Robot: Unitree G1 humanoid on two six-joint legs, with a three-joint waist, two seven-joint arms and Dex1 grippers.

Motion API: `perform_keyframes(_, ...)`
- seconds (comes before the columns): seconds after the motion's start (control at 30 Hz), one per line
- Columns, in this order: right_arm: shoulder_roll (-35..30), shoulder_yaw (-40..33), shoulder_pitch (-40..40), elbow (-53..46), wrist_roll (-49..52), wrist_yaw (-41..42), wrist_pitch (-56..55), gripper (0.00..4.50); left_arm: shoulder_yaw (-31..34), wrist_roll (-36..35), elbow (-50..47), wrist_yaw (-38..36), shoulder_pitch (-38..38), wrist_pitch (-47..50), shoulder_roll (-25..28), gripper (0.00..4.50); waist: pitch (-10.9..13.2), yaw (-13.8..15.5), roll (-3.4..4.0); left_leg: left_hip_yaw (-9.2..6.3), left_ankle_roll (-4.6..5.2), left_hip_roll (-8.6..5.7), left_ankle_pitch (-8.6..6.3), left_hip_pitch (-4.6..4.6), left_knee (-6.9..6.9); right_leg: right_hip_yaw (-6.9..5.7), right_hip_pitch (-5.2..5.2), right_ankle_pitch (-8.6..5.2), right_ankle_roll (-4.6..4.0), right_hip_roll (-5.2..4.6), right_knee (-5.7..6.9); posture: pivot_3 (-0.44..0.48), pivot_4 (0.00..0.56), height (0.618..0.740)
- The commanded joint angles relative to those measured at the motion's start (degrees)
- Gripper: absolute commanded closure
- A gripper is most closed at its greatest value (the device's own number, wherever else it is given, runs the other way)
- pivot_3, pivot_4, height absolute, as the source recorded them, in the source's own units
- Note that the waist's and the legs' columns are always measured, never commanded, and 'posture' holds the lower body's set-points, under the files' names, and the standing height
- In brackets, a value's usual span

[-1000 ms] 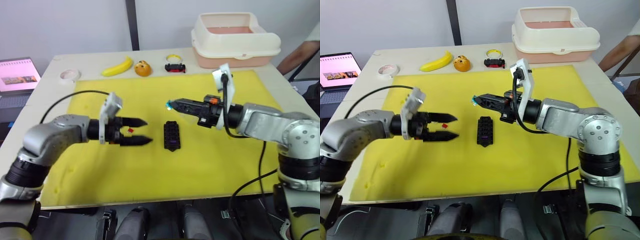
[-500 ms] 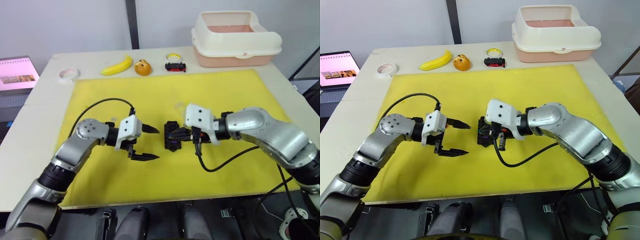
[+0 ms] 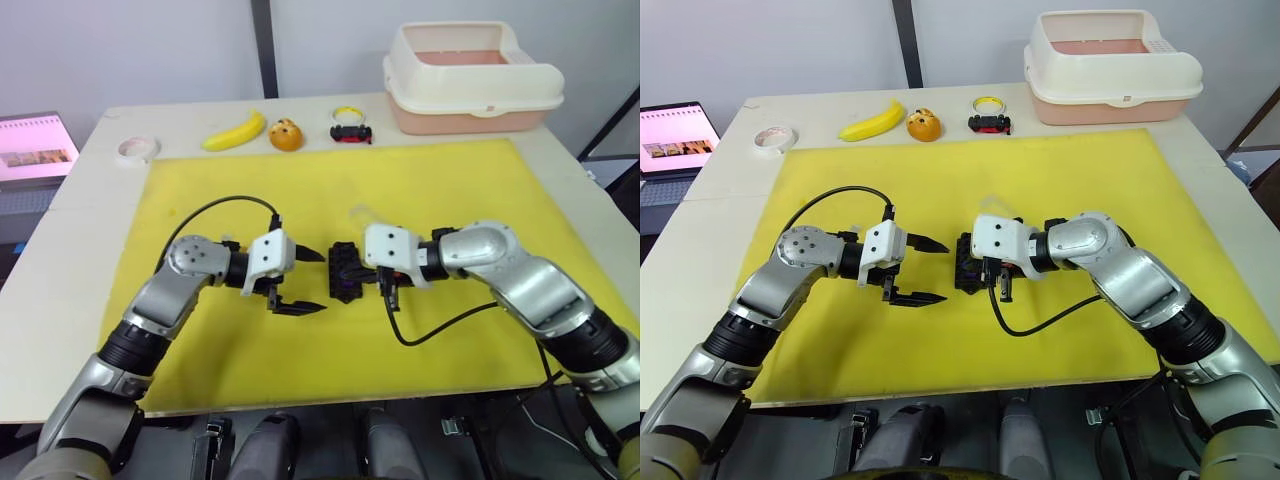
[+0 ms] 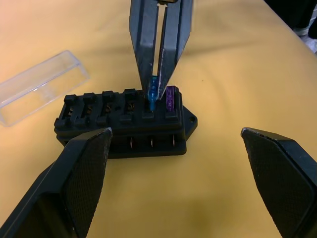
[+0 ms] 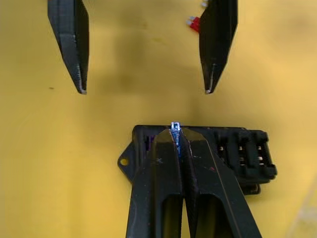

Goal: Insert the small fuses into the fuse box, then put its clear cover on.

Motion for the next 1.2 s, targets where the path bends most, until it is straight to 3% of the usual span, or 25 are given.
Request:
perform_keyframes(0.03, 1.0, -2.2, 0.1, -0.5, -1.2, 0.7, -0.2, 4.5, 0.8, 0.1, -1.5, -0.3, -0.3, -0.3, -0.3, 0.1, 0.0, 0.0, 0.0, -0.01, 0.0, 0.0, 0.0, 0.0, 0.0, -0.01, 0.0, 0.0, 0.0, 0.0, 0.01, 0.0, 0.15, 0.74)
perform_keyframes(1.0, 3.8, -4.9, 3.5, 0.6, -3.8, 2.8, 1.7, 4.5, 0.9, -0.1, -3.5, -0.2, 0.6, 1.2, -1.3, 0.1, 0.0, 0.0, 0.0, -0.03, -0.01, -0.02, 0.0, 0.0, 0.13, -0.01, 0.02, 0.0, 0.0, 0.0, 0.12, 0.0, 0.15, 0.74)
perform_keyframes(1.1, 3.8, -5.5, 2.9, -0.1, -3.5, 3.0, 2.4, 3.45, 1.0, 0.0, -3.2, -0.1, 0.7, 1.1, -1.5, 0.0, 0.0, 0.0, 0.0, -0.03, -0.01, -0.02, 0.0, 0.0, 0.13, -0.01, 0.02, 0.0, 0.0, 0.0, 0.13, 0.0, 0.15, 0.74)
perform_keyframes(1.2, 3.5, -6.3, 2.2, -1.4, -3.2, 3.3, 3.4, 2.04, 1.2, 0.1, -2.7, 0.0, 0.6, 0.9, -1.6, 0.0, 0.0, 0.0, 0.0, -0.03, -0.01, -0.02, 0.0, 0.0, 0.14, -0.01, 0.02, 0.0, 0.0, 0.0, 0.14, 0.0, 0.15, 0.74)
